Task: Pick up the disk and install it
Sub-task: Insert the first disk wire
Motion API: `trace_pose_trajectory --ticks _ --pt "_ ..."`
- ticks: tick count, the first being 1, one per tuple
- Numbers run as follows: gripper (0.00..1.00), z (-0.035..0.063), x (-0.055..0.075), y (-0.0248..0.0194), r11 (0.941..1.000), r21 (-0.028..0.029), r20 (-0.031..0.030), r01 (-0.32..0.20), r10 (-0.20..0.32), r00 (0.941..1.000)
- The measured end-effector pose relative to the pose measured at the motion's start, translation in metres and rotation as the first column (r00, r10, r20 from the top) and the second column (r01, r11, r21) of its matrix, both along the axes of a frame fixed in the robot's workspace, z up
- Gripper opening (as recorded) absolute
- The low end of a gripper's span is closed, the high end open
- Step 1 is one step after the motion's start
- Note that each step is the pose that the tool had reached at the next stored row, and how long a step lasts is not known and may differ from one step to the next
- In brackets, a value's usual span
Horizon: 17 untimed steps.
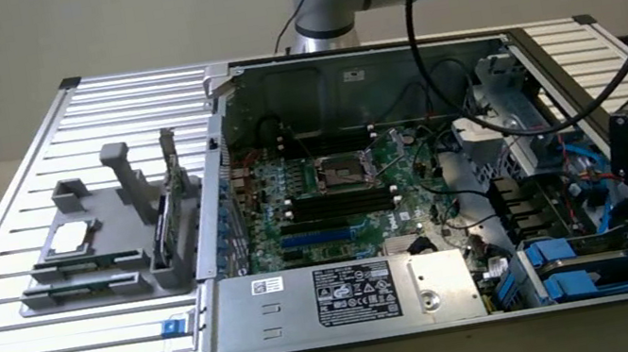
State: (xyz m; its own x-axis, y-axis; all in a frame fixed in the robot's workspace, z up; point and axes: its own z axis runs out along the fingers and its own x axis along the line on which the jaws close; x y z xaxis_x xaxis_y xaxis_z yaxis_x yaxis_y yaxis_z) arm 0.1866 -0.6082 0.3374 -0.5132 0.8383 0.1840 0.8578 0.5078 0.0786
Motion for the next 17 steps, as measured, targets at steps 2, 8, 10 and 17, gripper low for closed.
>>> trace_pose_trajectory --ticks 2,8,10,17 --pt "0.22 -0.0001 0.0 -0.0002 1.0 0.0022 0.0 0.0 0.0 1.0" --pt "0.16 -0.0003 0.0 -0.0007 1.0 0.0077 0.0 0.0 0.0 1.0" --pt "0.16 -0.0003 -0.0004 -0.0008 1.0 0.0079 0.0001 0.0 0.0 1.0" --pt "0.16 0.0053 -0.0059 -0.0008 1.0 0.0083 -0.0015 0.001 -0.001 1.0"
